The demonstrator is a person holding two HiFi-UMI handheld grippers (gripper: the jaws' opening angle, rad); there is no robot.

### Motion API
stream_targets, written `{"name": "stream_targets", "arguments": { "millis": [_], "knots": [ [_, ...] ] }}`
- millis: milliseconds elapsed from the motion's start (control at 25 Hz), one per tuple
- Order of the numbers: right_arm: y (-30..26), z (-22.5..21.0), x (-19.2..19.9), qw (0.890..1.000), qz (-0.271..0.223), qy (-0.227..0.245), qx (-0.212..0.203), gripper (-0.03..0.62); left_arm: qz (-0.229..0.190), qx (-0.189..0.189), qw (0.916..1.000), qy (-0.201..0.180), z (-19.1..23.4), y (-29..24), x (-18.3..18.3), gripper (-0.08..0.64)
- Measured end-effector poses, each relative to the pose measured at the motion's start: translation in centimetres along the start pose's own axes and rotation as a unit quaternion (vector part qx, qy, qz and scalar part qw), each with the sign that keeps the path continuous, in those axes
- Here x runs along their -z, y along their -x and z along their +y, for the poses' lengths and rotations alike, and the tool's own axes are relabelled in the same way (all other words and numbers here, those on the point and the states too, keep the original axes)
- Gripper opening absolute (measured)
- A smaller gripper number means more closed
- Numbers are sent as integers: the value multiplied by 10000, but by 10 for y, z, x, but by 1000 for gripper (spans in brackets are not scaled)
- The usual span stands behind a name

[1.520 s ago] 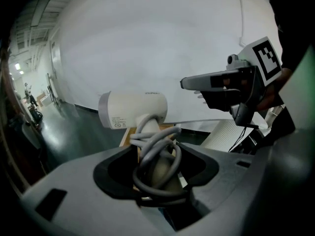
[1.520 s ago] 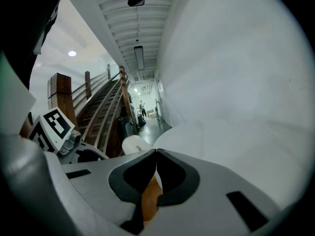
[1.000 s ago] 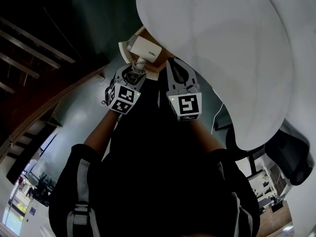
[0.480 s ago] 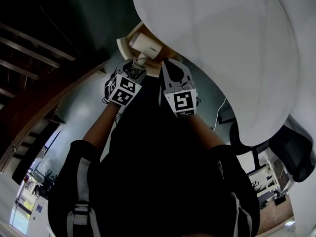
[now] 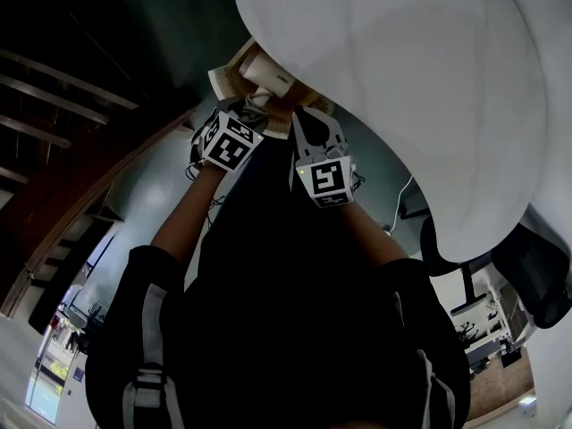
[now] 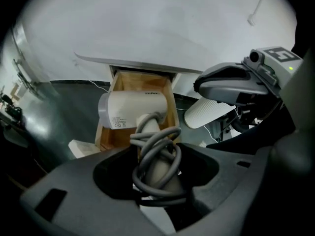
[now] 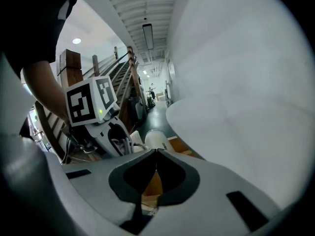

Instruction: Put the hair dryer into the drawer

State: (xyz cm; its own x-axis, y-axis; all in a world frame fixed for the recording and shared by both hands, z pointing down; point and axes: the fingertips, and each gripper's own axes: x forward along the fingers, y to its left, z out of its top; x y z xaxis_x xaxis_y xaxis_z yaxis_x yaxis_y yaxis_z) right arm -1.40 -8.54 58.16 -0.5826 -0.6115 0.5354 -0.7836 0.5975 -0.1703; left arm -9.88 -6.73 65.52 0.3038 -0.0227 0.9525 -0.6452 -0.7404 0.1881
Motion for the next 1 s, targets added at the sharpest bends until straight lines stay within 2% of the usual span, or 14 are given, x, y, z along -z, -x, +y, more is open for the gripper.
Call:
{"name": "stream_targets", "arguments": {
  "millis": [200,680,1000],
  "knots": [
    [-6,-3,10,9999,155,-23,35,25,333,65,9994,-80,2,-10,-2,250],
    [-17,-2,31,9988,483,-15,31,25,791,338,9962,138,1,-33,-13,252],
    [-24,0,38,9981,616,-47,47,25,692,436,9963,259,8,-44,-32,253]
  ]
}}
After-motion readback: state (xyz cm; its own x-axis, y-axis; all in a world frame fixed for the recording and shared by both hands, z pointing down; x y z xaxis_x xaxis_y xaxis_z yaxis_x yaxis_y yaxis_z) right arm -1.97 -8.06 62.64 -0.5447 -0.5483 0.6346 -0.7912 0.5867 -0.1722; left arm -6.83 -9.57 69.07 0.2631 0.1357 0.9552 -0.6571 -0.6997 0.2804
